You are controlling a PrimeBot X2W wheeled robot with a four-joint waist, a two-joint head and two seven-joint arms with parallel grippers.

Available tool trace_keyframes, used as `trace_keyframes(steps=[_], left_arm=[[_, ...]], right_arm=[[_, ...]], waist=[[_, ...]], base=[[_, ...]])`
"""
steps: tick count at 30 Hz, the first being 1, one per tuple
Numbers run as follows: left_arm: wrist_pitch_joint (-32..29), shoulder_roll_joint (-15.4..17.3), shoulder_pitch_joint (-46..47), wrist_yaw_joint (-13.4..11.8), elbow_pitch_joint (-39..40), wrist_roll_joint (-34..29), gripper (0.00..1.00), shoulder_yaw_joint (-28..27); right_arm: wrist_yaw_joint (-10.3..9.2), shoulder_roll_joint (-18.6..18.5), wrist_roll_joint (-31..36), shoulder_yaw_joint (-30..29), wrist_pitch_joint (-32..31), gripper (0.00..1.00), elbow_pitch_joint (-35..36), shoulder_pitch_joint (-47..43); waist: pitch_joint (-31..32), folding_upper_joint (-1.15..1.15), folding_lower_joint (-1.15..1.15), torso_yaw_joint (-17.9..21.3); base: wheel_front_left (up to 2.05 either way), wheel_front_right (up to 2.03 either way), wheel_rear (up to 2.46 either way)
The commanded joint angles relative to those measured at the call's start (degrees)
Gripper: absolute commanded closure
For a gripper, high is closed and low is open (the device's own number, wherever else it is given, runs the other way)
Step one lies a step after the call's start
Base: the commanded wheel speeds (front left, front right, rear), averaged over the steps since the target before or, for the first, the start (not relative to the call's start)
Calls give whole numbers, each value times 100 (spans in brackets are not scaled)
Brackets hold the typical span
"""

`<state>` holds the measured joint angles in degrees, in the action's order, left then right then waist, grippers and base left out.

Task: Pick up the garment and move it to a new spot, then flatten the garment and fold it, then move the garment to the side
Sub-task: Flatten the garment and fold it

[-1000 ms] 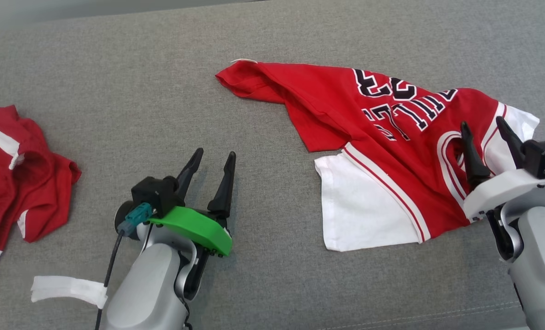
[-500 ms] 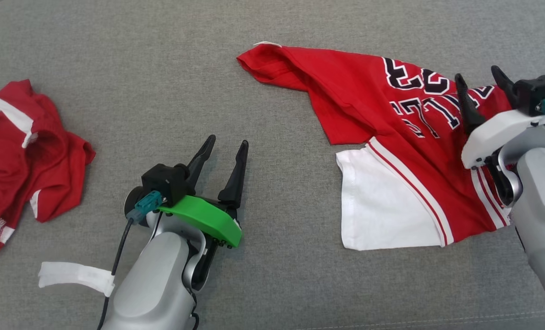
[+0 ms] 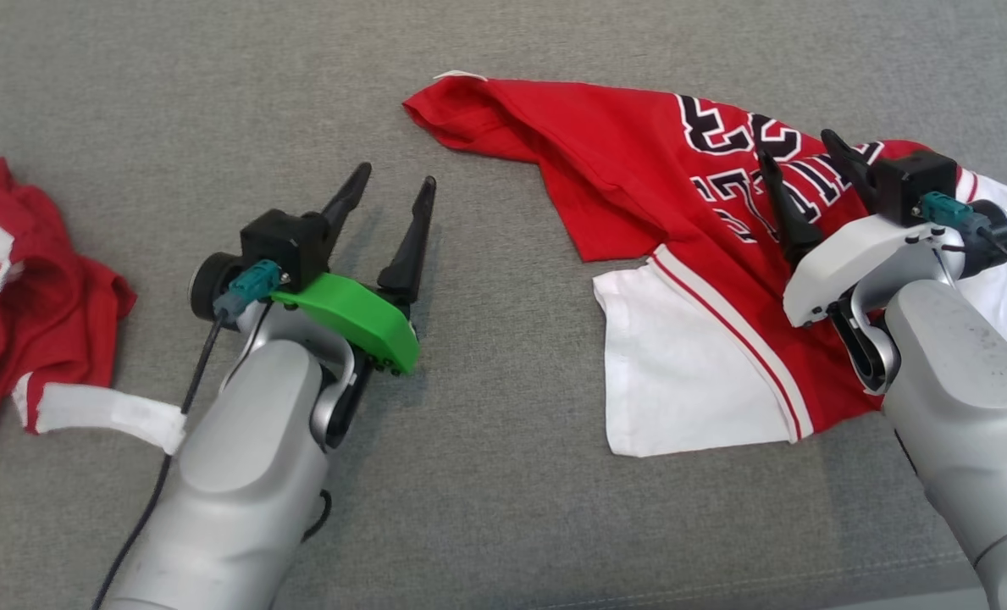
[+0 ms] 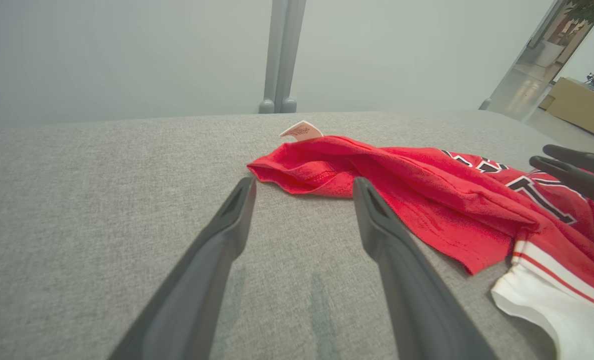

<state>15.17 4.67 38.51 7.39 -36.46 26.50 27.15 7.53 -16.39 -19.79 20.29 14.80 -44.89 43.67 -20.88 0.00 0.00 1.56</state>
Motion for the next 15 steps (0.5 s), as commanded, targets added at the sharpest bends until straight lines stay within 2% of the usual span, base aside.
trace_keyframes(steps=[1,9,15], left_arm=[[-4,63,132,17,-103,-51,0,-25],[-3,370,942,15,-1283,-35,0,-354],[-3,551,1394,0,-1859,-36,0,-617]], right_arm=[[-8,27,-25,35,40,0,41,-49],[-8,267,-73,52,38,0,580,-171],[-8,396,-52,-43,39,0,1002,-325]], waist=[[-108,0,0,238],[-298,0,0,906],[-485,0,0,1307]], base=[[0,0,0],[0,0,0],[0,0,0]])
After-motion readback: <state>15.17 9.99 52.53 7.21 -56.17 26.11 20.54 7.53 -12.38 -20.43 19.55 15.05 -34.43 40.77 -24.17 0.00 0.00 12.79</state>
